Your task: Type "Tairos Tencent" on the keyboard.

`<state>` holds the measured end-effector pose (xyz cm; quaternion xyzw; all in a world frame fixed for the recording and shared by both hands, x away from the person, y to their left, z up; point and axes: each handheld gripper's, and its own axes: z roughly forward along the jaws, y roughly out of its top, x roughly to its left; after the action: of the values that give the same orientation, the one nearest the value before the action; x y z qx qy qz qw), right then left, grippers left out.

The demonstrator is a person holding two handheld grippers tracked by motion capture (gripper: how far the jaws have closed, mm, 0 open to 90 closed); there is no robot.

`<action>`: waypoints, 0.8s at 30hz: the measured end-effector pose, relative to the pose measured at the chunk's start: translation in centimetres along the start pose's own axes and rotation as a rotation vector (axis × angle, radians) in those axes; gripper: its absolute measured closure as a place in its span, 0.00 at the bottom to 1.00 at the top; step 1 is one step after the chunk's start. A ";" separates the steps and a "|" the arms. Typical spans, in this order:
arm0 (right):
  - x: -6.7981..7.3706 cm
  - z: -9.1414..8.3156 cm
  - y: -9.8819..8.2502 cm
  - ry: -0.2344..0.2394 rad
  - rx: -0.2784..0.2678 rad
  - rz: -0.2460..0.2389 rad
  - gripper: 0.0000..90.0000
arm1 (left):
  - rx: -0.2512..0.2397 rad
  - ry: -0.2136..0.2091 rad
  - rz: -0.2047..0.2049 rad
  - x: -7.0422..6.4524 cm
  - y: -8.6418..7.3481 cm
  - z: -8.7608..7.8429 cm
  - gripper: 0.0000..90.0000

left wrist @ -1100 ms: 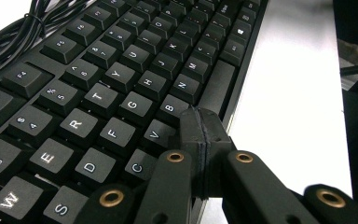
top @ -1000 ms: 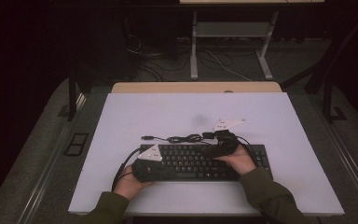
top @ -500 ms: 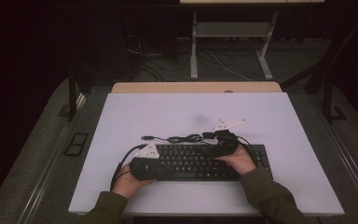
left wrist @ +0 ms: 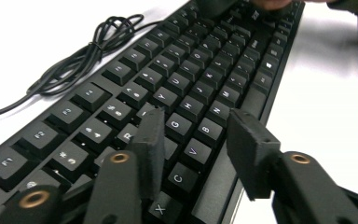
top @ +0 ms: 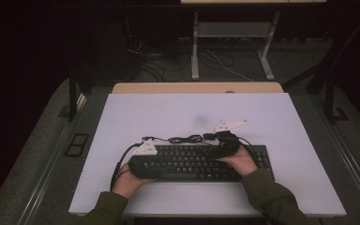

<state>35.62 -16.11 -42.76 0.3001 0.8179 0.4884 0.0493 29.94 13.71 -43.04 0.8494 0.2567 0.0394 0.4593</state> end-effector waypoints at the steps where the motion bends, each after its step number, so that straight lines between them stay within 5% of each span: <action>1: 0.0 0.0 0.0 0.001 0.000 -0.001 0.28 | -0.004 0.004 -0.002 0.0 0.0 0.0 0.57; 17: 0.1 -0.8 -0.6 0.017 0.001 0.012 0.28 | -0.029 0.067 -0.011 0.3 0.0 0.0 0.32; 24: 0.2 -1.5 -0.7 0.042 0.021 0.011 0.31 | -0.029 0.074 -0.008 0.4 -0.1 0.0 0.29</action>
<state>34.58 -17.40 -42.58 0.2950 0.8220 0.4863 0.0263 30.28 13.94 -43.18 0.8398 0.2761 0.0726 0.4618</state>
